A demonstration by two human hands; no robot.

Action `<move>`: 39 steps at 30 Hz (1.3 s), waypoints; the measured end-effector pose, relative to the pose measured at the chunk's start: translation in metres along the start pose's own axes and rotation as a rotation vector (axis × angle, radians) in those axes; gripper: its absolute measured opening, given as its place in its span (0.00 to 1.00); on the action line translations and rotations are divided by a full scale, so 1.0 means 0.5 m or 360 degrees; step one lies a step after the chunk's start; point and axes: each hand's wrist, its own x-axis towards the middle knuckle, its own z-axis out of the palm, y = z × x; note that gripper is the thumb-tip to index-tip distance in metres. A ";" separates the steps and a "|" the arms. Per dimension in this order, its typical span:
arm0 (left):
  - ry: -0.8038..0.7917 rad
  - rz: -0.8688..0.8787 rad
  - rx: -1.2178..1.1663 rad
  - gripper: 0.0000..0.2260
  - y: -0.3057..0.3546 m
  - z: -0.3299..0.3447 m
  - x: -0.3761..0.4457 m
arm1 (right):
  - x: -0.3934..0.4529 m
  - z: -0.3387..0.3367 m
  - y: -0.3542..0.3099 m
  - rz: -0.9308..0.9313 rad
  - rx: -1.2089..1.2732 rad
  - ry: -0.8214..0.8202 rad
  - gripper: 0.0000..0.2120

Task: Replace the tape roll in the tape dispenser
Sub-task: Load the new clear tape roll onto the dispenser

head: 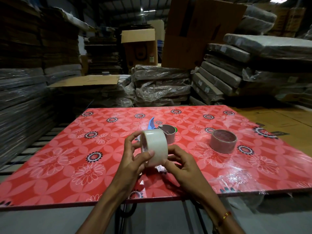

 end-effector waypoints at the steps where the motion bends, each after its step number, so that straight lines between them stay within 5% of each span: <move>1: 0.0036 -0.0013 -0.0069 0.28 0.000 0.001 0.002 | 0.001 0.002 0.001 -0.0031 -0.0015 -0.0002 0.11; 8: -0.0141 -0.0363 -0.0428 0.33 0.015 0.005 -0.003 | 0.003 0.014 0.008 -0.0436 -0.0229 -0.0052 0.12; 21: -0.0297 -0.0676 -0.0459 0.45 0.023 -0.015 0.003 | -0.002 0.006 0.004 -0.0254 0.0005 -0.0033 0.16; 25: -0.0255 -0.0573 -0.0403 0.39 0.008 -0.002 0.009 | 0.000 0.007 0.013 -0.0212 0.0017 -0.0001 0.11; 30: 0.0135 0.0020 0.0044 0.28 -0.011 0.002 -0.001 | 0.001 0.008 0.016 -0.0123 0.0006 0.0061 0.10; 32: 0.0078 0.0140 0.0248 0.30 -0.014 0.004 -0.008 | 0.001 0.006 0.015 -0.0122 -0.0002 0.0066 0.10; 39: 0.0203 0.0020 -0.0014 0.26 -0.009 0.005 -0.009 | 0.002 0.001 0.011 -0.0059 0.0159 0.0221 0.09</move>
